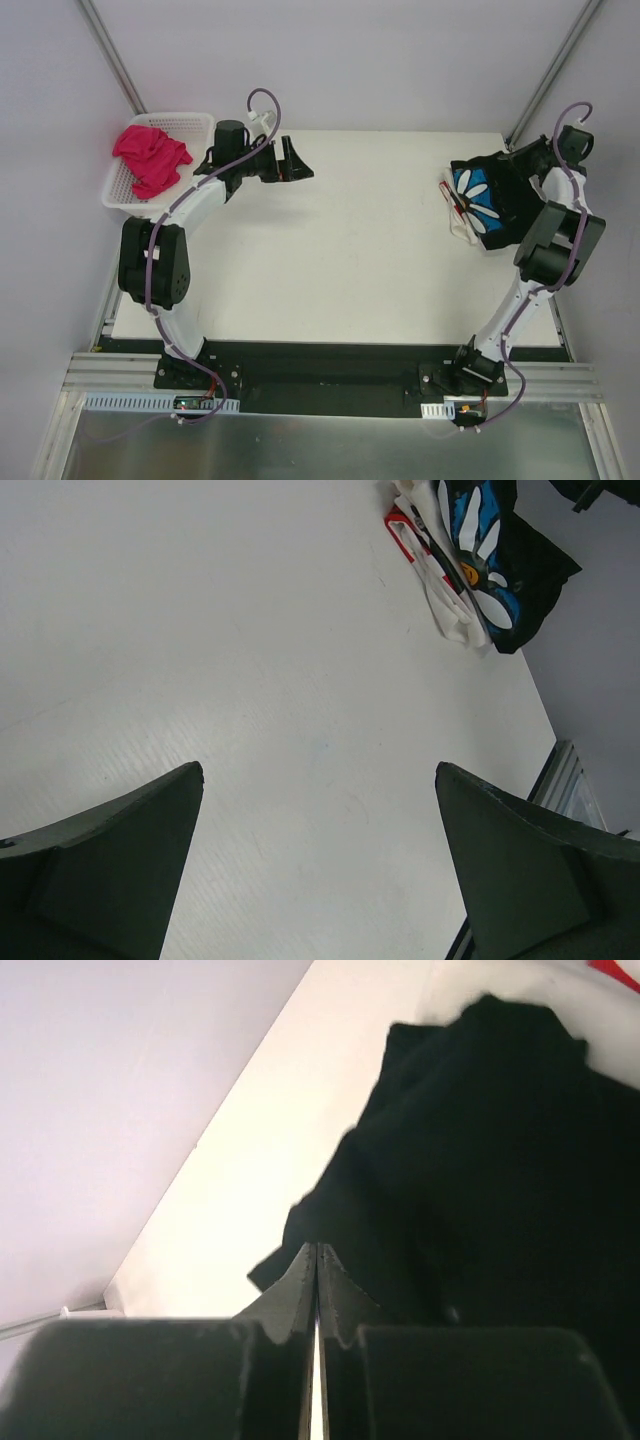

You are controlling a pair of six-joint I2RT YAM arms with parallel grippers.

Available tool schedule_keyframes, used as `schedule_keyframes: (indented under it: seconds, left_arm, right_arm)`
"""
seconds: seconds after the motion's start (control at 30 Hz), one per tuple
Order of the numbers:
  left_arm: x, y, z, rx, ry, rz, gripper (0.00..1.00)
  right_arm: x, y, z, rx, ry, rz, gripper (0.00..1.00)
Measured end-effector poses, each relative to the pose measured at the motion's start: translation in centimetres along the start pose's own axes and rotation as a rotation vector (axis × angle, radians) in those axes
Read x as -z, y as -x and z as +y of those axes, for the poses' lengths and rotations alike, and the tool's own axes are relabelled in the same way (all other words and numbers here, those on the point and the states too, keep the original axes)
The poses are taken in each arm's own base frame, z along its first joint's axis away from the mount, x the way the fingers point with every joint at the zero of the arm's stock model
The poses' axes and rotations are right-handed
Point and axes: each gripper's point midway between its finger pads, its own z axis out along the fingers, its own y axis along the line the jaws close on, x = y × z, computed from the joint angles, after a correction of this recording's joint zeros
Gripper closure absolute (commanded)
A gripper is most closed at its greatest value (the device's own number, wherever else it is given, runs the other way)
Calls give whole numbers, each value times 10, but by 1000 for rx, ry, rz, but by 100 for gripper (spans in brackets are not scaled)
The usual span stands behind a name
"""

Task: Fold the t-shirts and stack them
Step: Put the neatly folded tshirt into the corner of the board with both arms

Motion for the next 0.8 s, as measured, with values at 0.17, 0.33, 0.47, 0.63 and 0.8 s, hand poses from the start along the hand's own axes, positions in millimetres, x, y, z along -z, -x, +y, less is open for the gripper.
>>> schedule_keyframes:
  seconds: [0.17,0.33,0.47,0.63,0.8]
  left_arm:
    - [0,7,-4,-11,-6,-11,1]
    - [-3,14,-4,-20,-15,-18,1]
    - [-9,8,0,-3,-25,3,1]
    - [-12,3,6,21,-21,19,1]
    - [-13,4,4,19,-28,13,1]
  right_arm:
    - [-41,2,-8,2,3,31,99]
    - [-64,-4,-34,-27,-31,65,99]
    - [-77,-9,-45,-39,-30,90,99]
    - [-82,-12,-47,-40,-14,102,93]
    - [-82,-13,-47,-33,-6,106,87]
